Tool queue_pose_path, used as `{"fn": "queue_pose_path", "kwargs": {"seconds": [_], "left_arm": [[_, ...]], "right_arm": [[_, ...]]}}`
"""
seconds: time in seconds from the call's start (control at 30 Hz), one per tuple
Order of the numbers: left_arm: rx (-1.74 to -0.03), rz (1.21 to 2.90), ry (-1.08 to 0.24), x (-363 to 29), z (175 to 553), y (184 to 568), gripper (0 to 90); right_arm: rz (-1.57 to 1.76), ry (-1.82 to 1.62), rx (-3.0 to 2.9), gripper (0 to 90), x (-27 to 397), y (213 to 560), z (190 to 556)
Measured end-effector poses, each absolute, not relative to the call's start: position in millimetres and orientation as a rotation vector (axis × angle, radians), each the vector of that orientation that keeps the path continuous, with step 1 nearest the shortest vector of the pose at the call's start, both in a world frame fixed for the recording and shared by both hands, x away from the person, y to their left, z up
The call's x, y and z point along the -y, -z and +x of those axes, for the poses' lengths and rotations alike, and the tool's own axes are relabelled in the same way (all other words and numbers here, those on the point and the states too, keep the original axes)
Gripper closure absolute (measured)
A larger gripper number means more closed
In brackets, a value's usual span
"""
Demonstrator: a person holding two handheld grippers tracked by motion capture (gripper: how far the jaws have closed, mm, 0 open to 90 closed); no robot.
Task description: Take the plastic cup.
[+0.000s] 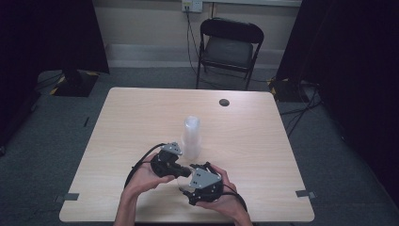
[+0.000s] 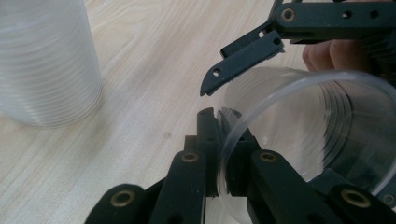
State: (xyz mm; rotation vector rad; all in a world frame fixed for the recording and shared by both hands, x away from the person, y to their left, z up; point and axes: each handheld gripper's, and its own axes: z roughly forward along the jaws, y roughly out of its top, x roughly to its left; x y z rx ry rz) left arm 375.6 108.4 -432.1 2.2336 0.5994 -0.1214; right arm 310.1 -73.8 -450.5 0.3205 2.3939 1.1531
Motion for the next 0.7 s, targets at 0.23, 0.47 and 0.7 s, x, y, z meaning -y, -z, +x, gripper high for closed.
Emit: {"fn": "queue_pose_path", "kwargs": {"seconds": [0.23,0.47,0.7], "left_arm": [[-0.619,2.226,0.105,-104.7,374.9,434.0,87.9],[-0.628,2.217,0.109,-104.7,375.2,434.6,87.8],[-0.632,2.206,0.092,-106.5,374.4,435.3,87.1]], "right_arm": [[0.3,-1.155,-2.386,21.8,72.7,449.3,311.4],[0.263,-1.152,-2.36,26.3,70.3,446.1,307.7],[0.25,-1.148,-2.343,28.2,69.6,446.4,306.8]]}}
